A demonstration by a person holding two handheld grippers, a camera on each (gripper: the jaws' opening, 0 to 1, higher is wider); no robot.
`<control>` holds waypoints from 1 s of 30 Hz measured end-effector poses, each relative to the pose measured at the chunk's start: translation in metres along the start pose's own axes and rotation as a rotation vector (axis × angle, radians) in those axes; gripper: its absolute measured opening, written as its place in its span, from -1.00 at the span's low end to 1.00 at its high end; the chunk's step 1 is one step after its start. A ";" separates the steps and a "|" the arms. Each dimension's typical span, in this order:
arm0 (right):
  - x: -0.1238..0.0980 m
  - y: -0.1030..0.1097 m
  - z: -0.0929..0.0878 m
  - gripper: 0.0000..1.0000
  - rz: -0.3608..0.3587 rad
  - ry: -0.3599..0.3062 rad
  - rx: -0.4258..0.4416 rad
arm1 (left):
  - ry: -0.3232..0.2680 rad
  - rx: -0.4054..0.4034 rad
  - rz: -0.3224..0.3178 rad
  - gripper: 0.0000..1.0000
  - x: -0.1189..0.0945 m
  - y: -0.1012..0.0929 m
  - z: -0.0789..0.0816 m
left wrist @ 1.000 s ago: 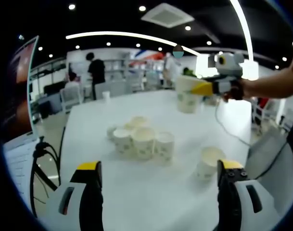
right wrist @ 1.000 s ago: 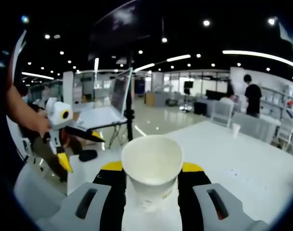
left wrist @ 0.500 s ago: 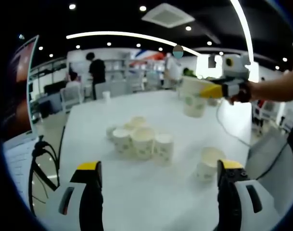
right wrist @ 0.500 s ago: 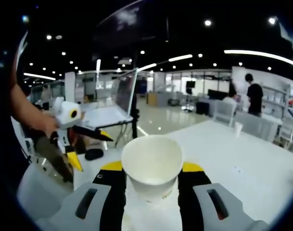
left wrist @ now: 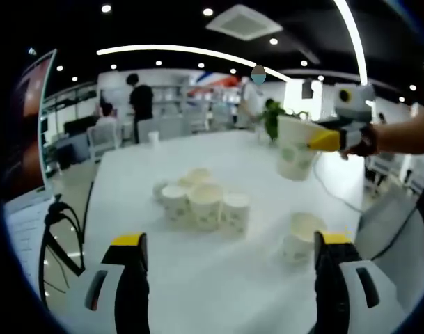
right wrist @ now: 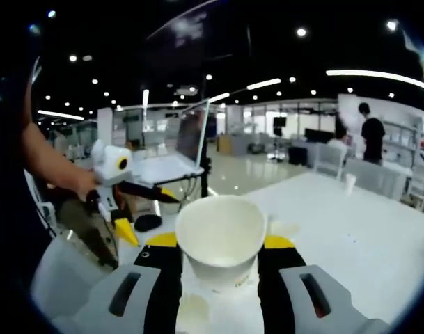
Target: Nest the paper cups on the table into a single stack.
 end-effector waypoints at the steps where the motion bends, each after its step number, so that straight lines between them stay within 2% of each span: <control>1: 0.000 0.001 0.001 -0.21 0.000 -0.001 0.003 | -0.001 -0.001 -0.001 0.95 0.000 0.000 0.000; 14: -0.010 0.016 0.008 -0.21 0.005 -0.032 0.014 | 0.001 0.002 0.000 0.95 0.000 -0.001 0.000; 30: -0.016 0.031 0.008 -0.22 0.021 -0.035 0.010 | 0.006 0.007 -0.014 0.95 0.004 -0.002 0.001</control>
Point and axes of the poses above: the point that each gripper's makers call its tool centre point, and the gripper's own axes: x roughly forward along the fingers, y roughly to its left, z roughly out of its top, the point moved 4 cm from there along -x, roughly backward along the fingers, and after that the axes turned 15 degrees about -y, right-handed, at the moved point
